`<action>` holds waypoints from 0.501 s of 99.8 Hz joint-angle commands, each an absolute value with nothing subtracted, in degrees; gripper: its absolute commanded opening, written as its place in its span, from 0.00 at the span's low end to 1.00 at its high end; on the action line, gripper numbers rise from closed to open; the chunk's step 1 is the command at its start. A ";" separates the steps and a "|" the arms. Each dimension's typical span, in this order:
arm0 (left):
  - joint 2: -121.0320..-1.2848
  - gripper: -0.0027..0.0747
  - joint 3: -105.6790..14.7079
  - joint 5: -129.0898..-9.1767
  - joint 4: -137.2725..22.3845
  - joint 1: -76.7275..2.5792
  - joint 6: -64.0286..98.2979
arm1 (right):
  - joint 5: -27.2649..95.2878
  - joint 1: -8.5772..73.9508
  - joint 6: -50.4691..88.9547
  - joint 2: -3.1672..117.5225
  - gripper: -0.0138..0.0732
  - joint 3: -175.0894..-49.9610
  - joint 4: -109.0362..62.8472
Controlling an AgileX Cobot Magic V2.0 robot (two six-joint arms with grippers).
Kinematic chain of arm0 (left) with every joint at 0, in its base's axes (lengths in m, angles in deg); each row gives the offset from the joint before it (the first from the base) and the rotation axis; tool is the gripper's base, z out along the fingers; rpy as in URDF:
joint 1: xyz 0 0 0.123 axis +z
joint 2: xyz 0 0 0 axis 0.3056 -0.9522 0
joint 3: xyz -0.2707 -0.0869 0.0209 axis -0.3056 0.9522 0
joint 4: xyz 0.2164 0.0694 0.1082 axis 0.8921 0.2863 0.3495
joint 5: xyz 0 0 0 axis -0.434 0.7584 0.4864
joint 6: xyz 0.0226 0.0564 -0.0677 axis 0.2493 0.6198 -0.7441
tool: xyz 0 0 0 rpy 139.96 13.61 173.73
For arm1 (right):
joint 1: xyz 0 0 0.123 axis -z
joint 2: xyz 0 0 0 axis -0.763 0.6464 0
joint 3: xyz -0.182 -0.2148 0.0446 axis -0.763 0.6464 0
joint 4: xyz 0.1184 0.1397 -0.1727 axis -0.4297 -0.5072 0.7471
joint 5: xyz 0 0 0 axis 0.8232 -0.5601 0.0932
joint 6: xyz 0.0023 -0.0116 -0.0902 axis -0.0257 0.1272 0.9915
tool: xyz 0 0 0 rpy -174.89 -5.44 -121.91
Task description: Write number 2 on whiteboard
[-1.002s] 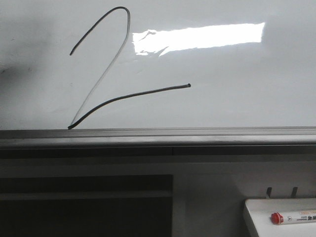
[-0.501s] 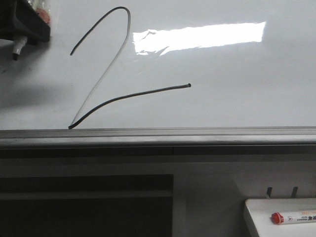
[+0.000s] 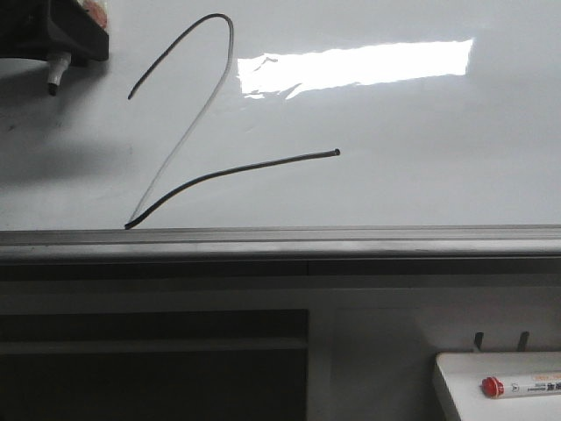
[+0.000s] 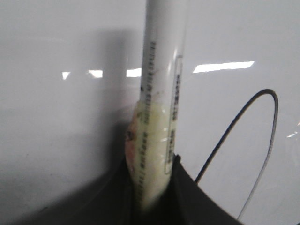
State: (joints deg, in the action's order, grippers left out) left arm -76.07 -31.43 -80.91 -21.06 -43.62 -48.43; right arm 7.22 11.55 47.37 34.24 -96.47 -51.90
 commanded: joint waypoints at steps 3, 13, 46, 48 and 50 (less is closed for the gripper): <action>-76.91 0.13 -32.79 -81.96 -21.40 -43.40 -48.34 | 10.55 11.98 47.36 34.19 0.08 -98.06 -53.77; -76.91 0.31 -32.79 -81.96 -21.40 -43.40 -48.34 | 10.55 11.98 47.36 34.19 0.08 -98.06 -53.77; -76.91 0.47 -32.79 -81.96 -21.40 -43.40 -48.34 | 10.55 11.98 47.36 34.19 0.08 -98.06 -53.77; -76.91 0.48 -32.79 -82.36 -21.40 -43.40 -48.34 | 10.55 11.98 47.36 34.19 0.08 -98.06 -53.77; -76.91 0.50 -32.79 -82.36 -21.40 -43.40 -48.34 | 10.55 11.98 47.36 34.19 0.08 -98.06 -53.77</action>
